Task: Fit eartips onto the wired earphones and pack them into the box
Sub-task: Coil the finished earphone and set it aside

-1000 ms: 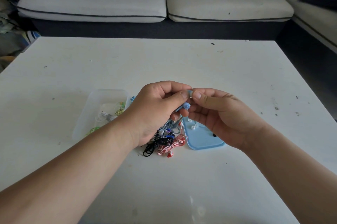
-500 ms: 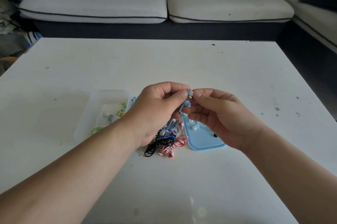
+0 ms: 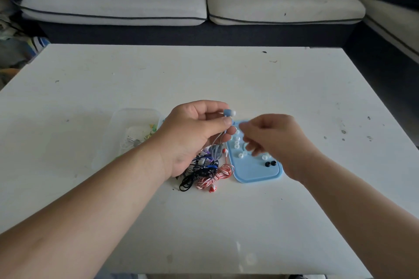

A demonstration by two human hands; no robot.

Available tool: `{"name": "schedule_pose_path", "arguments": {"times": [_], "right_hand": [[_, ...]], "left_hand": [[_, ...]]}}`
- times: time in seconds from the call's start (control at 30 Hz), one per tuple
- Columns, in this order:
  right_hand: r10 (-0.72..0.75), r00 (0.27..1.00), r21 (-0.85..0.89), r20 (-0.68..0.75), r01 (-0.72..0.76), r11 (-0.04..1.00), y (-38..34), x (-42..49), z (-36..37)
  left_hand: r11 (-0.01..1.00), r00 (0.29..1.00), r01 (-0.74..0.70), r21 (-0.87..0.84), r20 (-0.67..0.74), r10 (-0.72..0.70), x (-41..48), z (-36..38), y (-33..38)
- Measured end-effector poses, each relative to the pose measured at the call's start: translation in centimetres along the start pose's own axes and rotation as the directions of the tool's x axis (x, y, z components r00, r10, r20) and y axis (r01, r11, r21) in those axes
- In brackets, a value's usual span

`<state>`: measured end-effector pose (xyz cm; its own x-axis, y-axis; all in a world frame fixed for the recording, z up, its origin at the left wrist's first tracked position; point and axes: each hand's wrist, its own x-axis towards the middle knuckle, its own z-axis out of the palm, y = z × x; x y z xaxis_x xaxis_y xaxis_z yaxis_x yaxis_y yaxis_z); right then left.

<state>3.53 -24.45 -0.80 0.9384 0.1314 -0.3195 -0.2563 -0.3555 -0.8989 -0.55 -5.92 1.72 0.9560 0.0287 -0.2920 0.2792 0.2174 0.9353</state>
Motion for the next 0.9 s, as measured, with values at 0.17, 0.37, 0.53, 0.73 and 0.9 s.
{"name": "schedule_pose_path", "arguments": {"times": [0.17, 0.37, 0.53, 0.73, 0.9], "right_hand": [[-0.112, 0.988, -0.666, 0.105, 0.153, 0.730, 3.2, 1.6, 1.7], [-0.049, 0.990, -0.836, 0.134, 0.140, 0.531, 5.0, 3.1, 2.7], [-0.098, 0.990, -0.853, 0.105, 0.140, 0.502, 4.4, 2.8, 2.8], [-0.077, 0.996, -0.254, -0.050, 0.062, 0.965, 0.3, 0.0, 1.6], [0.018, 0.999, 0.489, 0.031, -0.031, 0.872, -3.9, -2.9, 2.4]], "left_hand": [[0.999, 1.000, 0.008, 0.046, 0.005, -0.008, -0.2, -0.1, -0.1], [1.000, 1.000, 0.007, -0.019, 0.014, -0.007, -0.5, -0.6, 0.1], [1.000, 1.000, -0.008, 0.010, 0.001, 0.008, -0.6, -1.3, 0.4], [0.998, 0.997, -0.024, 0.052, -0.069, 0.028, -1.2, -1.4, 0.6], [0.995, 0.984, -0.077, 0.062, -0.155, 0.086, -2.0, -1.1, 1.1]]}}
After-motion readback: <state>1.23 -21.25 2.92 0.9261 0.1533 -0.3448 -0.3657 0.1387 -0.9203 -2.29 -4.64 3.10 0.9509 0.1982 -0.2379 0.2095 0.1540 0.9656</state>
